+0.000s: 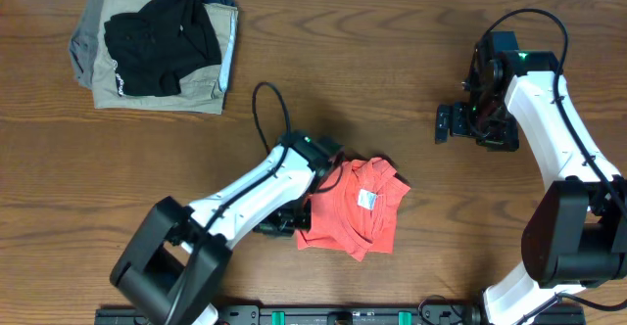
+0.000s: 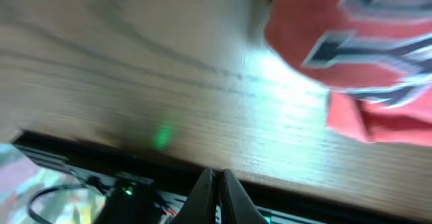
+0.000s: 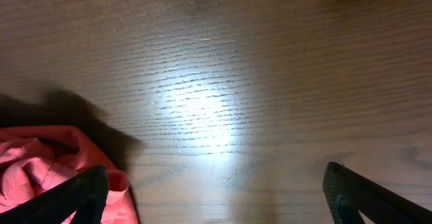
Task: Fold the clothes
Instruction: 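Grasp the folded coral shirt bundle with the left gripper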
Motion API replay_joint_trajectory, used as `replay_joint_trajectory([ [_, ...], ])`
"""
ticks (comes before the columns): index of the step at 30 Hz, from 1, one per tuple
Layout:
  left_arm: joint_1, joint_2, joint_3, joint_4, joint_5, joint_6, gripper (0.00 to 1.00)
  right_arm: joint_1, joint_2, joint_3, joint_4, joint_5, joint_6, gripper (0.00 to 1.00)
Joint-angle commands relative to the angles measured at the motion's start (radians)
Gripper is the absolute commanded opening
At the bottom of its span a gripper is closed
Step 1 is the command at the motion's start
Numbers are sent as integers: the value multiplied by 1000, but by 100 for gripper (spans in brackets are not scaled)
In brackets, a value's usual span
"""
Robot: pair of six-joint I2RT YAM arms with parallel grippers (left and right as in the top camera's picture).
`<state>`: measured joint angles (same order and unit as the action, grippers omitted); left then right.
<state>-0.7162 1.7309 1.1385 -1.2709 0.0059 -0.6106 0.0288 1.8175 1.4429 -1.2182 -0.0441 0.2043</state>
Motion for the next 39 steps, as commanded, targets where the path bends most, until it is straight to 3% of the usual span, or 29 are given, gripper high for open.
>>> replay_joint_trajectory([
  [1, 0, -67, 59, 17, -78, -27, 10, 12, -18, 12, -1, 11, 11, 99],
  [4, 0, -105, 71, 106, -70, -26, 47, 12, -18, 12, -1, 11, 11, 99],
  [6, 0, -112, 71, 185, -50, -21, 57, 12, -18, 12, -1, 11, 11, 99],
  [8, 0, -109, 69, 260, -13, 21, 60, 12, -18, 12, -1, 11, 11, 99],
  [12, 0, -93, 62, 411, 29, 73, 59, 12, -18, 12, 0, 11, 11, 99],
  [20, -3, -24, 60, 578, 101, 87, 37, 12, -18, 12, -1, 11, 11, 99],
  [32, -36, 194, 60, 740, 291, 87, 32, 12, -18, 12, -1, 11, 11, 99],
  [39, -92, 216, 73, 809, 297, 102, 29, 11, -18, 12, -1, 11, 11, 99],
])
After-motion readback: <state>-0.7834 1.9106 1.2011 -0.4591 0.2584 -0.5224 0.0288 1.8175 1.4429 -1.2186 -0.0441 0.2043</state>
